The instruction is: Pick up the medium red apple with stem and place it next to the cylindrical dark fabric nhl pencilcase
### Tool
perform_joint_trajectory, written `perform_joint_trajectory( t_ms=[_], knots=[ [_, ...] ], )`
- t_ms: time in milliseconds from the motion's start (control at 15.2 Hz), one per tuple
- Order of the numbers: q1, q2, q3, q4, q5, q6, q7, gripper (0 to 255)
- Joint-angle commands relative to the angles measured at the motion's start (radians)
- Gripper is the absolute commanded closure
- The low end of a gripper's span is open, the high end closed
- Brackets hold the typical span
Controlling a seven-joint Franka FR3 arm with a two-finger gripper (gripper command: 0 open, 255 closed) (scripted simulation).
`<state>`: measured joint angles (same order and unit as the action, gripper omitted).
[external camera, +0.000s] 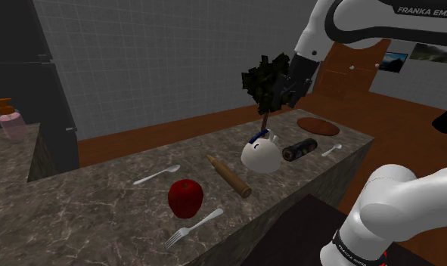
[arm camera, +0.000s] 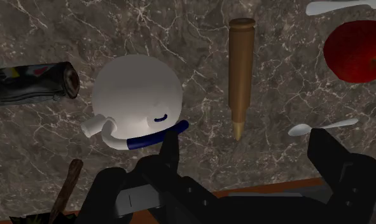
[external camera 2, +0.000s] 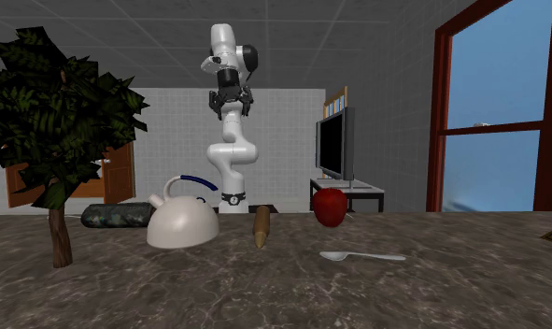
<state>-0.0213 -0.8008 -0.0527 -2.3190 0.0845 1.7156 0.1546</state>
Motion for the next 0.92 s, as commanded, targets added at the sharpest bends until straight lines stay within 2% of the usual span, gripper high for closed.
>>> perform_joint_trajectory(
  t_ms=[0, 858],
  knots=[
    [0.0, 0.0, 0.0, 0.0, 0.0, 0.0, 0.0, 0],
    [0.1, 0.402, 0.187, 0.15, 0.068, 0.086, 0.129, 0]
  ],
)
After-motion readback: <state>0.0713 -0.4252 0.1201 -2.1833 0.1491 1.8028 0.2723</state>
